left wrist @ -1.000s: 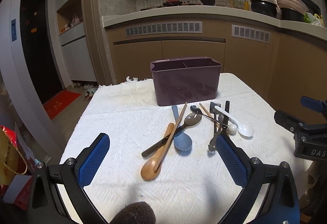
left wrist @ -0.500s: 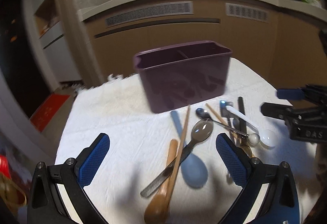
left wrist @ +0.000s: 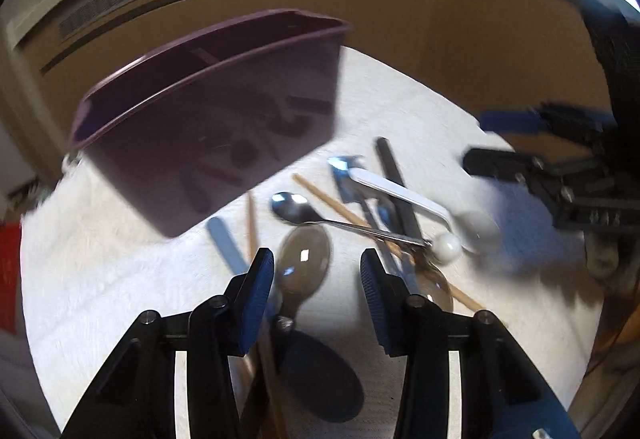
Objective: Organize utensils
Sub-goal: 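Lower the left gripper onto the silver spoon in the pile and close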
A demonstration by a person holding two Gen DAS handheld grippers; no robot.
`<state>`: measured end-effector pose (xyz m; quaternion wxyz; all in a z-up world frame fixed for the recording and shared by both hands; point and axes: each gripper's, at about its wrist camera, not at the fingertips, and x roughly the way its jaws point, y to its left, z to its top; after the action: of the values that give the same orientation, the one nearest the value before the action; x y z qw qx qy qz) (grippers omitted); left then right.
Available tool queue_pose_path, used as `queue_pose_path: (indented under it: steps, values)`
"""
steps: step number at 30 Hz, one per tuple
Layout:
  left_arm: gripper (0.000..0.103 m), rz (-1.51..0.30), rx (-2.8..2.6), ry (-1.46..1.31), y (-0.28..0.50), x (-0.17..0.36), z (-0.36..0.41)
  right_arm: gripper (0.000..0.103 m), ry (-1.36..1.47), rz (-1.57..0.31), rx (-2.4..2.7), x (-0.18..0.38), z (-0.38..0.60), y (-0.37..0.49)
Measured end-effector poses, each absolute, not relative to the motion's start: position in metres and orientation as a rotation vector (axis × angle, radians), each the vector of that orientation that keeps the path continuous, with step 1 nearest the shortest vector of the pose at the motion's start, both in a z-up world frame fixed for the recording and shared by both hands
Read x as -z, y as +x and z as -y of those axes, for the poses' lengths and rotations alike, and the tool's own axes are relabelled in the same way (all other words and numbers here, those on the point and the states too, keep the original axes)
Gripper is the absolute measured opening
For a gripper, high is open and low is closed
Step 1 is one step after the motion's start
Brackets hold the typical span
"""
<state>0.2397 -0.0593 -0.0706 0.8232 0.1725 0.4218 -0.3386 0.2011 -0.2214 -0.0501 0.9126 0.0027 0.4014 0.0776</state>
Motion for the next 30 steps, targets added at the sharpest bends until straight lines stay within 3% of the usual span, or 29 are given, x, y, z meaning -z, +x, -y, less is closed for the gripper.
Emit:
queue_pose_path:
  steps: [6, 22, 26, 30]
  values:
    - [0.043, -0.897, 0.729, 0.473, 0.243, 0.070, 0.079, 0.061, 0.007, -0.827, -0.182, 0.055, 0.220, 0.199]
    - [0.042, -1.131, 0.719, 0.363, 0.283, 0.090, 0.066, 0.061, 0.013, -0.827, -0.199, 0.058, 0.219, 0.193]
    - [0.031, -1.119, 0.684, 0.352, 0.285, 0.087, 0.061, 0.061, -0.001, -0.819, -0.204, 0.053, 0.215, 0.191]
    - [0.031, -1.107, 0.632, 0.302, 0.278, 0.083, 0.049, 0.061, -0.019, -0.813, -0.204, 0.048, 0.212, 0.188]
